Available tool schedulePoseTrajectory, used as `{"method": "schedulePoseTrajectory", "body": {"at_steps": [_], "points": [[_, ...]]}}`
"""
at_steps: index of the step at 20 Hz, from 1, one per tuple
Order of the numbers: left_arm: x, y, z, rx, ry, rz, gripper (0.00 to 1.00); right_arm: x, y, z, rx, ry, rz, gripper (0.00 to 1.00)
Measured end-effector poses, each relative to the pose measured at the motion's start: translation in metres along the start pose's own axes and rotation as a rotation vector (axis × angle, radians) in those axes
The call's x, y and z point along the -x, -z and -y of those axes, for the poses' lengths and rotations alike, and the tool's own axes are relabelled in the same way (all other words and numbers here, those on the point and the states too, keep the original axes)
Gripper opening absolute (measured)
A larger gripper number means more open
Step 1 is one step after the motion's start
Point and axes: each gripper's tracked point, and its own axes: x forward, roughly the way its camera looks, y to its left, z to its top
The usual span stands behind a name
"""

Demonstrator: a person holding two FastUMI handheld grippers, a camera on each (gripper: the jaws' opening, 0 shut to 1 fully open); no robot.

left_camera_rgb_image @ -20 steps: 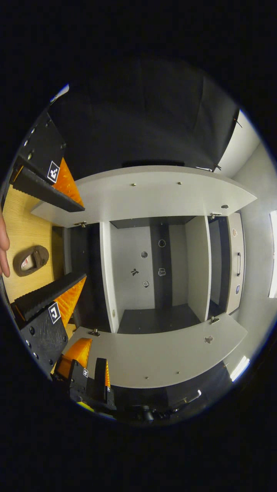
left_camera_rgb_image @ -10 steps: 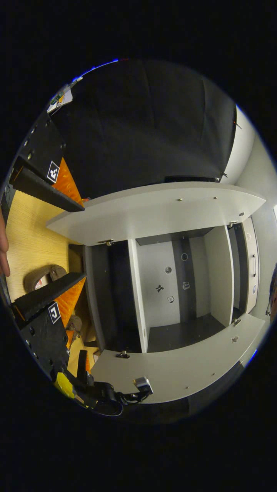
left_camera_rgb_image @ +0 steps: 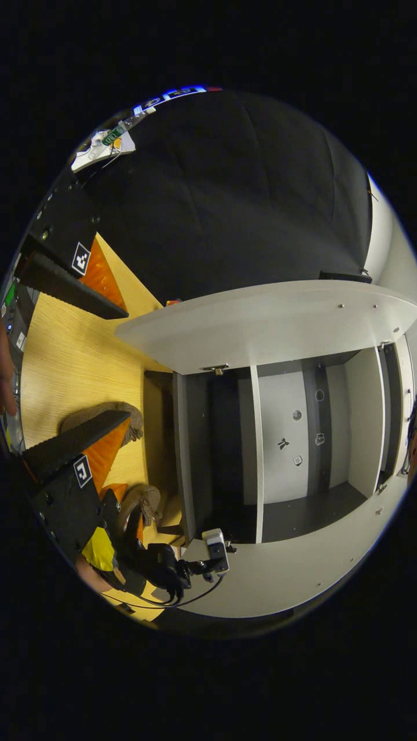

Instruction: Grab one shoe with the right hand and put it into the shoe cabinet, grab the other shoe with the left hand and put it into the shoe cabinet; then close the right door with the right hand and the left door with the left hand.

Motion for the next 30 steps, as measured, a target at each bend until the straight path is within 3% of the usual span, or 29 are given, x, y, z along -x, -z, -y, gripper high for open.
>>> {"method": "schedulePoseTrajectory", "body": {"at_steps": [1, 2, 5, 6, 8, 9, 10, 13, 19, 27, 30], "points": [[0.000, 0.002, -0.002, 0.008, -0.011, -0.005, 0.96, -0.007, 0.005, 0.005, 0.006, 0.031, -0.023, 0.89], [0.000, 0.002, -0.003, 0.017, -0.018, -0.007, 0.96, -0.013, 0.012, 0.009, 0.037, 0.047, -0.079, 0.83], [-0.003, 0.000, -0.006, 0.048, -0.034, -0.008, 0.96, -0.021, 0.014, 0.004, 0.062, -0.027, -0.154, 0.77], [-0.003, 0.000, -0.004, 0.053, -0.031, -0.012, 0.96, -0.025, 0.014, 0.015, 0.075, 0.000, -0.177, 0.70], [-0.005, 0.000, -0.005, 0.059, -0.030, -0.017, 0.96, -0.024, 0.011, 0.021, 0.032, -0.015, -0.211, 0.23], [-0.005, -0.001, -0.003, 0.064, -0.025, -0.021, 0.96, -0.023, 0.012, 0.023, 0.016, -0.015, -0.230, 0.21], [-0.005, -0.001, -0.003, 0.067, -0.023, -0.025, 0.96, -0.019, 0.012, 0.024, 0.018, -0.014, -0.240, 0.07], [-0.005, -0.007, -0.006, 0.068, -0.016, -0.020, 0.96, -0.007, 0.007, 0.028, 0.058, -0.009, -0.233, 0.05], [0.000, -0.037, -0.017, 0.053, 0.014, 0.007, 0.96, 0.049, -0.047, 0.033, 0.099, -0.006, -0.155, 0.04], [0.012, -0.098, -0.009, 0.040, 0.117, 0.105, 0.96, 0.130, -0.188, 0.017, 0.160, 0.003, 0.045, 0.03], [0.022, -0.110, 0.004, 0.084, 0.187, 0.101, 0.96, 0.151, -0.245, 0.011, 0.196, 0.012, 0.128, 0.04]]}}
